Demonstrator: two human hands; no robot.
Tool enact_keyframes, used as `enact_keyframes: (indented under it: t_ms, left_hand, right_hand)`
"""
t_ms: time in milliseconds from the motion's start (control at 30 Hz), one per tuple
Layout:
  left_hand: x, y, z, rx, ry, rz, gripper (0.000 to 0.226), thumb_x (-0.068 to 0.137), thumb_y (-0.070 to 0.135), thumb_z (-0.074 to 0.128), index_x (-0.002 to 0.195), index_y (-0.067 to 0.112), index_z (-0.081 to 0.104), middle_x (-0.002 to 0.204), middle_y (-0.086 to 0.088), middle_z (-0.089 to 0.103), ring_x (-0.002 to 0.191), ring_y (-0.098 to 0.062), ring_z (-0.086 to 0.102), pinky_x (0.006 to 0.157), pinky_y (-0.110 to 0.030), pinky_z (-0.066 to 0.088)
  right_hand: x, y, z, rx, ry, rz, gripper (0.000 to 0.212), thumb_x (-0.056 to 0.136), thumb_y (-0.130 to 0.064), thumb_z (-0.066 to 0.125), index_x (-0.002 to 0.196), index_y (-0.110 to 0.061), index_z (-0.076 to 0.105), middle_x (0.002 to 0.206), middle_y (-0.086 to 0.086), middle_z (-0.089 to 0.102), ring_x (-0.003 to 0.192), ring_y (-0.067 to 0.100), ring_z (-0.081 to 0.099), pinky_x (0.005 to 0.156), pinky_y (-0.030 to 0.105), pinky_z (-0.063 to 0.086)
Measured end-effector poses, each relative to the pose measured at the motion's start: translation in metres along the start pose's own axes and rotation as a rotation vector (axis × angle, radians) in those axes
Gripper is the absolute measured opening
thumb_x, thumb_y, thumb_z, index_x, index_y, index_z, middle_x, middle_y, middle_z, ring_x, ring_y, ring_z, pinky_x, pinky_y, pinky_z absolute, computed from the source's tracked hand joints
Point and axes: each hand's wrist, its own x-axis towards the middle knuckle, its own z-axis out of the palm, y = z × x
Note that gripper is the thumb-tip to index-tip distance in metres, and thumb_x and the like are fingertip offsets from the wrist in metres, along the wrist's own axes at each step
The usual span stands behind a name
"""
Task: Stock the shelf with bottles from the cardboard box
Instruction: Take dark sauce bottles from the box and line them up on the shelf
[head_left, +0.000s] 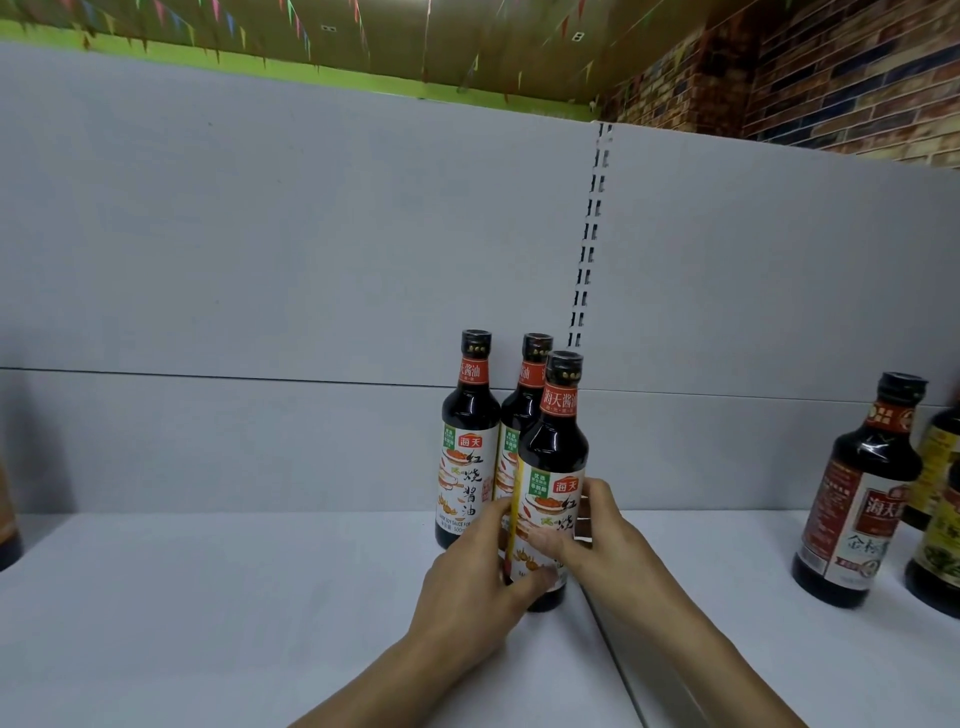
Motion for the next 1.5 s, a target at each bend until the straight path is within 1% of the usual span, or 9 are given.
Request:
enact_keyframes:
  t_ms: [267,467,567,700,767,867,1133,1400,1500]
  left_hand:
    - [0.002,-0.002,0.002,0.005,0.022,0.023,0.065,0.084,0.066,0.067,0.136,0.064,0.029,0.121,0.037,0.058,0.109,0.004,0.063,0.094,-0.023,0.056]
    - [0.002,-0.004,0.003,0.033,0.055,0.015,0.066,0.09,0.057,0.068,0.144,0.055,0.029,0.124,0.031,0.058,0.11,-0.002,0.063,0.093,-0.023,0.055]
    - [0.001,-0.005,0.003,0.032,0.052,0.023,0.067,0.089,0.057,0.07,0.142,0.057,0.03,0.123,0.033,0.059,0.108,0.002,0.063,0.088,-0.014,0.05]
    - [0.0,-0.005,0.0,0.034,0.037,0.021,0.069,0.09,0.053,0.072,0.146,0.055,0.031,0.13,0.031,0.061,0.111,0.004,0.063,0.094,-0.021,0.054]
    - [0.0,-0.005,0.0,0.037,0.036,0.018,0.069,0.091,0.051,0.073,0.146,0.052,0.032,0.129,0.03,0.061,0.109,0.005,0.063,0.092,-0.017,0.053]
    - [-0.002,-0.003,-0.002,0.054,0.043,0.007,0.069,0.092,0.049,0.073,0.149,0.048,0.033,0.13,0.028,0.06,0.108,0.003,0.063,0.092,-0.017,0.053]
    - [-0.004,0.003,-0.006,0.048,0.02,0.0,0.072,0.1,0.038,0.067,0.159,0.042,0.025,0.143,0.018,0.06,0.121,-0.007,0.064,0.106,-0.037,0.054]
    - [-0.006,0.001,-0.009,-0.004,-0.037,0.014,0.076,0.101,0.032,0.063,0.159,0.051,0.017,0.15,0.024,0.053,0.131,-0.005,0.058,0.11,-0.039,0.051]
    - [-0.008,0.003,-0.01,-0.048,-0.041,0.049,0.079,0.096,0.029,0.067,0.156,0.054,0.023,0.151,0.025,0.047,0.134,-0.002,0.052,0.108,-0.037,0.053]
  right_hand:
    - [0.0,0.01,0.004,-0.037,-0.072,-0.002,0.049,0.096,-0.033,0.069,0.125,-0.052,0.035,0.115,-0.035,0.061,0.1,-0.024,0.057,0.069,0.003,0.049]
    - [0.001,0.013,0.009,-0.057,-0.104,-0.004,0.061,0.1,-0.026,0.064,0.146,-0.041,0.027,0.131,-0.024,0.059,0.116,-0.003,0.059,0.092,0.018,0.046]
    - [0.001,0.013,0.009,-0.063,-0.108,-0.013,0.065,0.101,-0.026,0.062,0.149,-0.042,0.021,0.131,-0.024,0.057,0.116,-0.001,0.058,0.093,0.018,0.045]
    - [0.001,0.014,0.012,-0.1,-0.096,-0.02,0.061,0.103,-0.029,0.058,0.149,-0.036,0.02,0.138,-0.018,0.055,0.12,0.005,0.057,0.096,0.021,0.046]
    - [0.001,0.015,0.013,-0.109,-0.089,-0.025,0.06,0.103,-0.029,0.057,0.149,-0.033,0.019,0.142,-0.015,0.054,0.123,0.007,0.058,0.099,0.024,0.047]
    - [0.001,0.018,0.014,-0.116,-0.093,-0.033,0.059,0.102,-0.028,0.058,0.148,-0.033,0.02,0.145,-0.012,0.053,0.124,0.008,0.059,0.098,0.024,0.05]
    - [0.0,0.02,0.016,-0.195,-0.028,-0.061,0.059,0.095,-0.036,0.066,0.139,-0.037,0.026,0.139,-0.013,0.058,0.117,0.012,0.064,0.098,0.037,0.055]
    - [0.0,0.018,0.02,-0.239,0.027,-0.042,0.062,0.09,-0.044,0.07,0.134,-0.039,0.027,0.135,-0.013,0.058,0.114,0.012,0.064,0.093,0.037,0.056]
    - [0.0,0.017,0.022,-0.266,0.059,-0.031,0.061,0.086,-0.051,0.07,0.133,-0.037,0.033,0.132,-0.013,0.059,0.115,0.012,0.063,0.092,0.035,0.056]
